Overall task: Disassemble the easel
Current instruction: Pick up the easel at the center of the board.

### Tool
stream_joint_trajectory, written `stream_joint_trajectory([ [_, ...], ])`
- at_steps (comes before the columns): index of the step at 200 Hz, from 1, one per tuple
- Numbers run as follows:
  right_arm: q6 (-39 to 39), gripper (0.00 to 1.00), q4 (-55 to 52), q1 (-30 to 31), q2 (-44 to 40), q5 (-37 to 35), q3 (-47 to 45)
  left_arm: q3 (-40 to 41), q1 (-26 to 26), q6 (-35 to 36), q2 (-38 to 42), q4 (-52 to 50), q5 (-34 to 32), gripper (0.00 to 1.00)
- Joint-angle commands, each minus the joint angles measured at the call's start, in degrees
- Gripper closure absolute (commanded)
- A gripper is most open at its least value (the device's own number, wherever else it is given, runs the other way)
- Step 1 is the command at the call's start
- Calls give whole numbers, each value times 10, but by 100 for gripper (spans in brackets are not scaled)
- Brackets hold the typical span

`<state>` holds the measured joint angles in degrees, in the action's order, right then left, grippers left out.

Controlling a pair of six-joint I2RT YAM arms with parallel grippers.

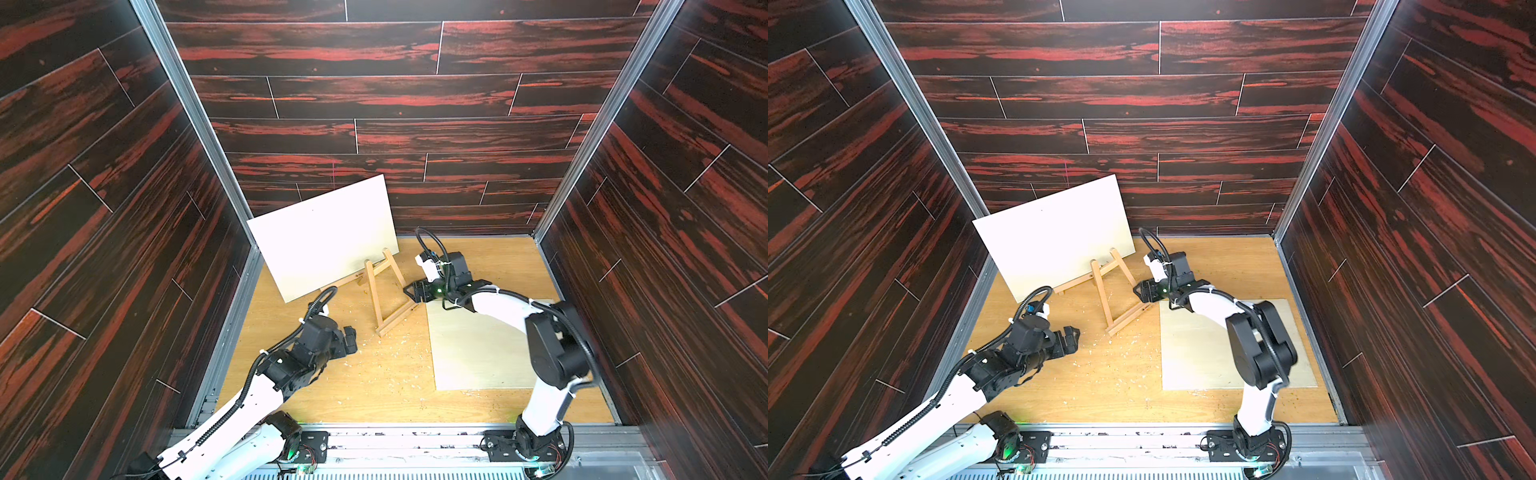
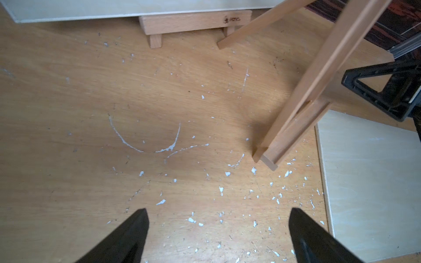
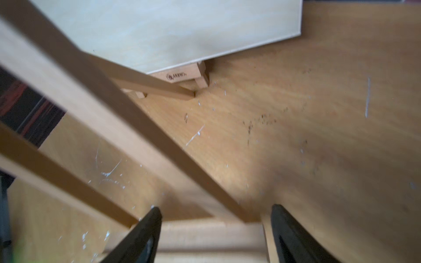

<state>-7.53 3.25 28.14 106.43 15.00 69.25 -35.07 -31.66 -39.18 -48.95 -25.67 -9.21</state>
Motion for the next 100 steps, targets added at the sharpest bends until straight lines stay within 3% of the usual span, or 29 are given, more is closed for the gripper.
stream_joint_trajectory([
  [1, 35, 24, 43, 12, 33, 12, 17, 9, 19, 16, 4, 0, 31, 0],
  [69, 68, 34, 55, 40, 74, -14, 42, 3, 47, 31, -12, 8, 61, 0],
  [100, 75, 45, 76, 47, 70, -31, 30, 1, 53, 33, -15, 9, 67, 0],
])
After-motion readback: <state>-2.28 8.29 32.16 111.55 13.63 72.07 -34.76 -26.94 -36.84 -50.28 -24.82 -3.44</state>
